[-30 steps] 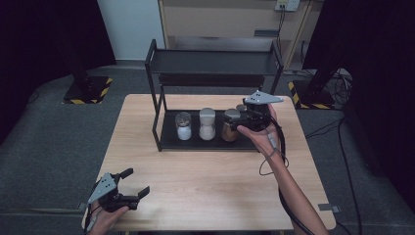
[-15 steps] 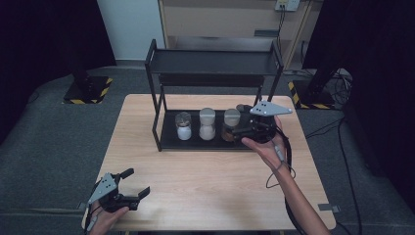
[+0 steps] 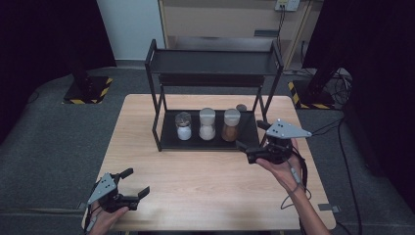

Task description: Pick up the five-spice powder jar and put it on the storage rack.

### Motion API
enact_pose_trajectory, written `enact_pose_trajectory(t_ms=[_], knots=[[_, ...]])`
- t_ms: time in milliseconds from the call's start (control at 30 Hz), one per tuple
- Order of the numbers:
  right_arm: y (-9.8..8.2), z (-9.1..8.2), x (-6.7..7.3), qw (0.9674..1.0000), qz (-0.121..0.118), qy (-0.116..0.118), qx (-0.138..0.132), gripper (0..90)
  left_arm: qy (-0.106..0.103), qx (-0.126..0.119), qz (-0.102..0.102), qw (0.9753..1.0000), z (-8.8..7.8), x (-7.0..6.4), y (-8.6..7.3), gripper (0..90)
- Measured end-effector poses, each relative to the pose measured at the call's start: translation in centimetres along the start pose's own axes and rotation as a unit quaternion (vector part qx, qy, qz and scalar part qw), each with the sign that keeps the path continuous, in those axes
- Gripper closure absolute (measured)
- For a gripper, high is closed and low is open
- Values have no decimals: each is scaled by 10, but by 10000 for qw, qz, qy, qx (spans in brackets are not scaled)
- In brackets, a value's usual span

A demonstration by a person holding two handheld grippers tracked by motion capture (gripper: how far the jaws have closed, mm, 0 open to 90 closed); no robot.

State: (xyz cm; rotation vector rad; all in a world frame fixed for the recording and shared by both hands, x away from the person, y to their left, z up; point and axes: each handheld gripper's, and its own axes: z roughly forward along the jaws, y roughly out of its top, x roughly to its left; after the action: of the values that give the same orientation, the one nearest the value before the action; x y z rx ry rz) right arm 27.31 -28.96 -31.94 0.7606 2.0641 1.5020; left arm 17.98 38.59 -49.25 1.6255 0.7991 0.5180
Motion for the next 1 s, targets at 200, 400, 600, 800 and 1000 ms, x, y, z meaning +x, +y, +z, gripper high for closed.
enact_pose_trajectory(t_ms=[200,400,600,800,1000], knots=[[-20,-22,3,10000,45,-58,-67,40,2,-42,-16,10000,-1,0,-1,15],[-34,-41,8,9998,25,-181,-46,40,9,-26,3,10000,-1,0,-1,15],[-52,-54,10,9997,75,-213,-84,42,4,-52,14,10000,-1,0,-1,15],[-69,-62,11,9994,194,-267,-69,41,27,-70,13,10000,-1,0,-1,14],[-84,-69,14,9991,286,-310,51,40,41,-60,45,10000,-1,-1,-1,14]])
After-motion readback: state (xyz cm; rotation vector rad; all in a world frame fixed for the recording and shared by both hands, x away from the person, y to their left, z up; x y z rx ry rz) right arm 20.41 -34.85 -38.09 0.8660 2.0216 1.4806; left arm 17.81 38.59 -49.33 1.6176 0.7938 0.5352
